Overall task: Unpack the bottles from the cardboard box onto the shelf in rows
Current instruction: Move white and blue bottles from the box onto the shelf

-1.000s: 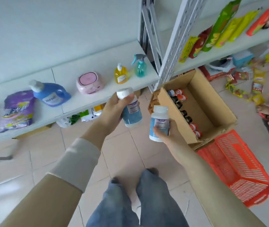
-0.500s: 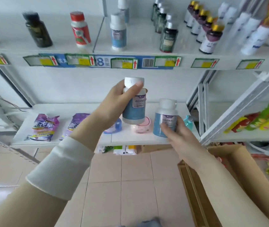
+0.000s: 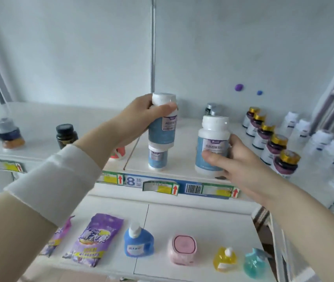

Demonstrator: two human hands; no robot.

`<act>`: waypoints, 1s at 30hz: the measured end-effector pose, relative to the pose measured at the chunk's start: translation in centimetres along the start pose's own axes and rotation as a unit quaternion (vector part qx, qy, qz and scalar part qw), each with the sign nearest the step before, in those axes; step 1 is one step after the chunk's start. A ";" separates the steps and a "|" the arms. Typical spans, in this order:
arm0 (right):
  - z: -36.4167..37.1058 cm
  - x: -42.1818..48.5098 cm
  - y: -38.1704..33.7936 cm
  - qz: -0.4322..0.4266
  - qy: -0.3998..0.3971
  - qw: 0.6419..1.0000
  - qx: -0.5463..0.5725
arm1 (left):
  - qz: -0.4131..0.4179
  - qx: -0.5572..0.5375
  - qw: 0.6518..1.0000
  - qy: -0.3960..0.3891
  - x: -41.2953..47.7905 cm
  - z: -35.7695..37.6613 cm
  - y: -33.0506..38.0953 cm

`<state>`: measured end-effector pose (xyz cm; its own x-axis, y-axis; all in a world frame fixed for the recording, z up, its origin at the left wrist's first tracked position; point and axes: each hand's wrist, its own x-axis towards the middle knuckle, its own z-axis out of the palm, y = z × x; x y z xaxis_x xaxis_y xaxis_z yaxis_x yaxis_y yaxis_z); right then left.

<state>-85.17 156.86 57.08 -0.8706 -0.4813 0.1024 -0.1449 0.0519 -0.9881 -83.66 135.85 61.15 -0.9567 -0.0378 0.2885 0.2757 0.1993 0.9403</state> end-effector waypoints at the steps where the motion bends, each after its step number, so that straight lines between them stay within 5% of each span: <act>1: -0.2 1.6 -0.5 0.002 -0.003 1.000 -0.011 | -0.003 0.007 1.000 -0.006 1.4 -0.5 0.0; 10: -0.4 14.1 -2.4 -0.030 -0.040 0.985 -0.167 | -0.063 0.172 0.982 -0.041 13.8 -5.6 -3.1; 17: 1.2 20.1 0.6 0.026 -0.040 0.971 -0.232 | -0.080 0.298 0.946 -0.103 20.3 -6.8 -8.2; 30: 3.9 22.1 5.1 0.089 -0.083 0.936 -0.331 | -0.057 0.354 0.917 -0.175 22.8 -5.9 -13.2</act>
<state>-103.30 143.11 53.80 -0.8315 -0.5402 -0.1295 -0.3123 0.6475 -0.6952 -108.60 126.56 56.39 -0.9810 0.1939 0.0031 0.1608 0.8045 0.5718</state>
